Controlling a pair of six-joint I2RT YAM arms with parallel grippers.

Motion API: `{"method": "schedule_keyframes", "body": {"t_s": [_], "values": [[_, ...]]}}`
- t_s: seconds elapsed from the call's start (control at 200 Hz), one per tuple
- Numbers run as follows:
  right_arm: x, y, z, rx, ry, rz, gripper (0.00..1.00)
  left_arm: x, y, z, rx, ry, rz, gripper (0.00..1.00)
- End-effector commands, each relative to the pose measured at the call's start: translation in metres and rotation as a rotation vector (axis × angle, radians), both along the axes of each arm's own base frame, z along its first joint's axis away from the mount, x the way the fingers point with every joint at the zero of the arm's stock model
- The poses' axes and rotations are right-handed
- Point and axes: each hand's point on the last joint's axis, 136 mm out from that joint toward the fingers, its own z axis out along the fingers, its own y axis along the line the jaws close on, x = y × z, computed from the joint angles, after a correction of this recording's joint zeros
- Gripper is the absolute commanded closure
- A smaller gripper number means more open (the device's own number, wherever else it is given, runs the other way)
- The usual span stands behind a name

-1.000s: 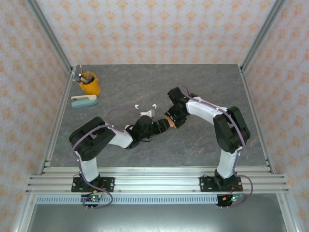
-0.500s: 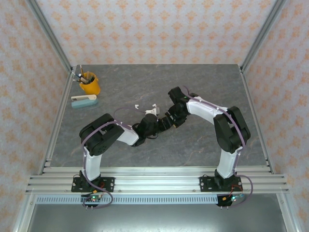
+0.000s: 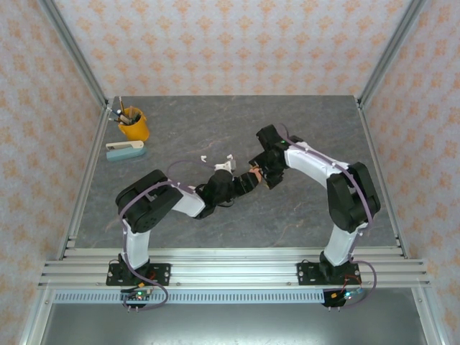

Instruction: Insert the wireless bluetooth earbuds into the charging case

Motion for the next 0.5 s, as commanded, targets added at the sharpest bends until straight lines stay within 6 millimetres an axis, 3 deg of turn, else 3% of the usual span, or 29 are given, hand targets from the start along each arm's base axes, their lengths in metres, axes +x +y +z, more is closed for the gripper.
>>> {"method": "schedule_keyframes", "body": {"t_s": [0.0, 0.255, 0.495], "values": [[-0.002, -0.02, 0.014, -0.089, -0.008, -0.024, 0.13, -0.004, 0.017, 0.015, 0.036, -0.034, 0.043, 0.27], [0.011, -0.017, 0.01, -0.12, -0.001, -0.008, 0.1, -0.013, 0.07, 0.037, 0.195, -0.041, 0.134, 0.06], [0.029, -0.006, -0.001, -0.18, 0.013, 0.22, 0.11, -0.015, 0.113, 0.061, 0.27, -0.023, 0.201, 0.03]]}}
